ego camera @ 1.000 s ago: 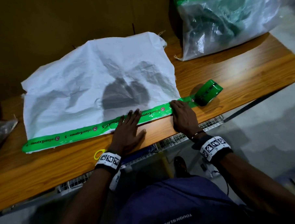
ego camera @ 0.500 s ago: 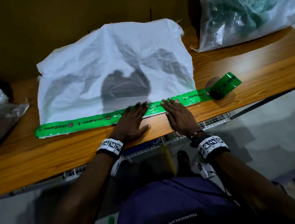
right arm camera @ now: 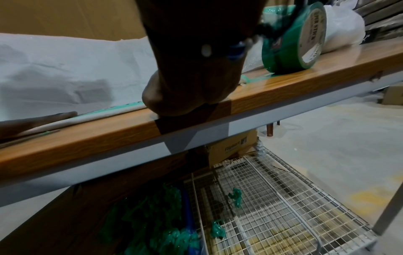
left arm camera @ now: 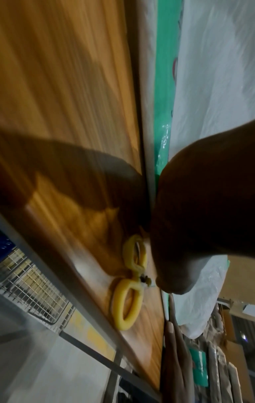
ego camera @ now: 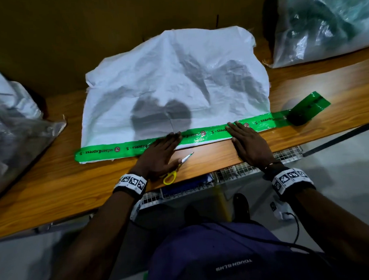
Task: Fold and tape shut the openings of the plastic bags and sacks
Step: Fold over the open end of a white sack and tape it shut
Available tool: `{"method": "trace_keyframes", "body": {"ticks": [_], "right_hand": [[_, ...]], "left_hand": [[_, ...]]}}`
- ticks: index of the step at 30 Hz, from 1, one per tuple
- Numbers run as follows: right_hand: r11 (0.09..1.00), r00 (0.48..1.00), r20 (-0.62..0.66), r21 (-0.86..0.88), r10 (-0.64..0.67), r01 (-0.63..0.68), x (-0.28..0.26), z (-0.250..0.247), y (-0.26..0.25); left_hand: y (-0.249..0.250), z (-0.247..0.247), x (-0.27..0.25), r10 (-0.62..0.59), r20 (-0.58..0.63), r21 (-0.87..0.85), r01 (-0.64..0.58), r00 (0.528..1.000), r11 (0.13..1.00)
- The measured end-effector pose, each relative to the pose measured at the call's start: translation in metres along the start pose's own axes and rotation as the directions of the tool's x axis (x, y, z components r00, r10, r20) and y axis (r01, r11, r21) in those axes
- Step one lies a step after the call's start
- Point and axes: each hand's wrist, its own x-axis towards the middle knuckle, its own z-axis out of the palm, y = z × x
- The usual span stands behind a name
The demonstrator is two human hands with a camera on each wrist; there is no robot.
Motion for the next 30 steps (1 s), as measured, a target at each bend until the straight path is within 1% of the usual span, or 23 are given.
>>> {"method": "trace_keyframes", "body": {"ticks": [4, 6, 8, 10, 12, 13, 14, 16, 19, 24, 26, 28, 30], "right_hand": [[1.000, 1.000, 0.007, -0.012, 0.002, -0.001, 0.001, 0.000, 0.000], [0.999, 0.999, -0.024, -0.033, 0.035, -0.036, 0.001, 0.001, -0.007], [0.997, 0.995, -0.080, -0.049, 0.055, -0.059, 0.004, 0.005, -0.025], [1.000, 0.995, -0.096, -0.002, 0.009, -0.009, 0.016, 0.017, -0.054], [0.994, 0.996, -0.025, 0.059, -0.091, 0.092, 0.035, 0.039, -0.089], [0.989, 0.992, 0.010, 0.072, -0.127, 0.126, 0.043, 0.050, -0.105], [0.987, 0.989, 0.020, 0.076, -0.143, 0.141, 0.049, 0.059, -0.115], [0.988, 0.992, -0.002, 0.088, -0.127, 0.127, 0.053, 0.066, -0.120], [0.987, 0.992, -0.007, 0.095, -0.128, 0.128, 0.052, 0.065, -0.112], [0.988, 0.994, -0.028, 0.110, -0.104, 0.106, 0.053, 0.069, -0.112], [0.987, 0.995, -0.045, 0.130, -0.092, 0.098, 0.053, 0.068, -0.114], [0.985, 0.995, -0.095, 0.170, -0.025, 0.041, 0.055, 0.068, -0.120], [0.968, 0.980, -0.161, 0.242, 0.113, -0.072, 0.062, 0.071, -0.132]], "left_hand": [[-0.002, 0.001, -0.001, 0.000, -0.010, 0.000, 0.000, 1.000, 1.000], [-0.002, 0.004, 0.000, -0.018, -0.015, -0.013, 0.018, 1.000, 1.000], [0.001, 0.006, 0.000, -0.047, -0.026, -0.029, 0.046, 0.999, 0.999], [0.004, 0.008, 0.001, -0.071, -0.034, -0.042, 0.070, 0.997, 0.997], [0.004, 0.008, 0.000, -0.075, -0.039, -0.042, 0.073, 0.996, 0.996], [0.004, 0.007, -0.001, -0.072, -0.044, -0.038, 0.070, 0.996, 0.997], [0.004, 0.005, -0.002, -0.069, -0.046, -0.035, 0.067, 0.997, 0.997], [0.001, 0.002, -0.003, -0.053, -0.042, -0.031, 0.052, 0.998, 0.998], [-0.003, 0.002, -0.010, -0.040, -0.064, -0.017, 0.039, 0.997, 0.999], [-0.018, 0.005, -0.044, -0.045, -0.054, -0.025, 0.044, 0.998, 0.999], [-0.019, 0.004, -0.044, -0.062, -0.061, -0.100, 0.056, 0.996, 0.993], [-0.019, 0.003, -0.041, -0.100, -0.070, -0.238, 0.081, 0.993, 0.968], [-0.019, 0.003, -0.041, -0.126, -0.106, -0.305, 0.088, 0.986, 0.948]]}}
